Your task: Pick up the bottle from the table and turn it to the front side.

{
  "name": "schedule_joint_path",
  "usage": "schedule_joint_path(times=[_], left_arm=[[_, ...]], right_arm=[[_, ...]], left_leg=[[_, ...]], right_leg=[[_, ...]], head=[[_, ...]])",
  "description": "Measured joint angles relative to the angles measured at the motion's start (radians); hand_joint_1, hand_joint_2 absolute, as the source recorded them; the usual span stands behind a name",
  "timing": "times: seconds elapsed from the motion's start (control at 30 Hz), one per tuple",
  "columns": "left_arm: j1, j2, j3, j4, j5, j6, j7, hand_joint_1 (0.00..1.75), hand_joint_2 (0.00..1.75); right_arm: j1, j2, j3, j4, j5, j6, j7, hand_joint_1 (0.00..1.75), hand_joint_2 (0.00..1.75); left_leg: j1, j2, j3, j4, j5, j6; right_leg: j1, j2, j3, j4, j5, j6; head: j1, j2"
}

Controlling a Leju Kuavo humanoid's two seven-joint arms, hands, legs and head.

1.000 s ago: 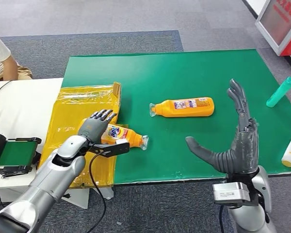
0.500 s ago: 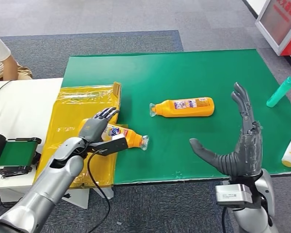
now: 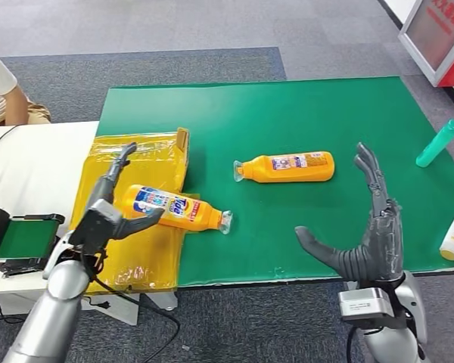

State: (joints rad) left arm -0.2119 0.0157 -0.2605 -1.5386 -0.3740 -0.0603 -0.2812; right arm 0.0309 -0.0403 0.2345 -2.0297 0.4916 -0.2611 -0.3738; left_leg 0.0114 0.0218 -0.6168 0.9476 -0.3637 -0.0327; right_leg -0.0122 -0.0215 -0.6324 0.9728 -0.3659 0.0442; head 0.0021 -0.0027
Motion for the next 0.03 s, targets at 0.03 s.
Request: schedule_joint_path(times=[0.03], left_arm=[[0.010,0.001,0.010,-0.017,0.015,-0.002,-0.002,0.00,1.75]], right_arm=[[0.003,-0.001,0.000,0.001,-0.003,0.003,0.001,0.00,1.75]], left_leg=[[0.000,0.000,0.000,0.000,0.000,0.000]], right_leg=[[0.000,0.000,0.000,0.000,0.000,0.000]], head=[[0.000,0.000]])
